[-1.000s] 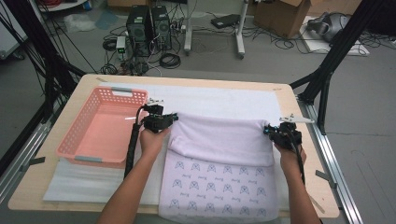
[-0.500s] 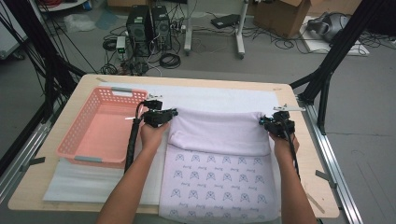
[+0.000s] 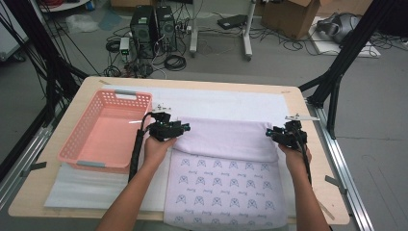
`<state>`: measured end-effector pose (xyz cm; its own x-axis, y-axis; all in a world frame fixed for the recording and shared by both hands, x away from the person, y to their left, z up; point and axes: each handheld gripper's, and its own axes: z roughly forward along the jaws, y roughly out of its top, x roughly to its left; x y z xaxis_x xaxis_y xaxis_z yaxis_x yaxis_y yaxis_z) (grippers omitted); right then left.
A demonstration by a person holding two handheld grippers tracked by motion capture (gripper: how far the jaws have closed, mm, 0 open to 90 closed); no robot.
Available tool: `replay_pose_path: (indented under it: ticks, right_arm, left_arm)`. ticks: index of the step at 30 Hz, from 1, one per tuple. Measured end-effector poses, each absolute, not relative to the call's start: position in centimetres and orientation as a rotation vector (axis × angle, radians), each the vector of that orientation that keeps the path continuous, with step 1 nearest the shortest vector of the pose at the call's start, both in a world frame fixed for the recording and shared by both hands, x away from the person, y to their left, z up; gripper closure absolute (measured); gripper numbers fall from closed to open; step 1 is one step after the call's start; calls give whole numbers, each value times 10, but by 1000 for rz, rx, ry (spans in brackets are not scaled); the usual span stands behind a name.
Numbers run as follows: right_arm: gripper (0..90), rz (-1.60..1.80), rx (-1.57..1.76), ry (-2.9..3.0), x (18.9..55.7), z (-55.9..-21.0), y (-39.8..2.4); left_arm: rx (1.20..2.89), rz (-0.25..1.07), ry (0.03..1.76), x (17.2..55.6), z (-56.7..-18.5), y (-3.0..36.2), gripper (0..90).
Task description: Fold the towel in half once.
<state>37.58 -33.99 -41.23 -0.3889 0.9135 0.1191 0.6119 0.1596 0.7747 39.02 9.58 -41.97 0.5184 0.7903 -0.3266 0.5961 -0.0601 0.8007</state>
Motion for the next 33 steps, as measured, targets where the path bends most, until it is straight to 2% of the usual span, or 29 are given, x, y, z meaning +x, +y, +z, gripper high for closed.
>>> replay_pose_path:
  ticks: [3, 9, 13, 14, 17, 18, 33]
  right_arm:
    - [629, 1105, 1446, 2087, 367, -412, -342]
    - [602, 1160, 1448, 2127, 348, -416, -346]
    - [581, 1146, 1425, 2175, 336, -422, -345]
    - [609, 1131, 1425, 2184, 334, -424, -344]
    - [816, 1083, 1410, 2216, 328, -429, -344]
    - [827, 1081, 1405, 2217, 325, -431, -343]
    - [836, 1156, 1333, 2151, 279, -429, -351]
  left_arm:
    - [1815, 241, 1154, 383, -423, 95, 529]
    - [1832, 240, 1165, 370, -433, 96, 529]
    - [1864, 241, 1166, 361, -441, 96, 601]
    - [1890, 239, 1162, 360, -442, 96, 643]
    - [1917, 291, 1124, 352, -441, 94, 823]
    - [1915, 296, 1125, 349, -440, 94, 839]
    - [1848, 324, 1000, 303, -437, 108, 835]
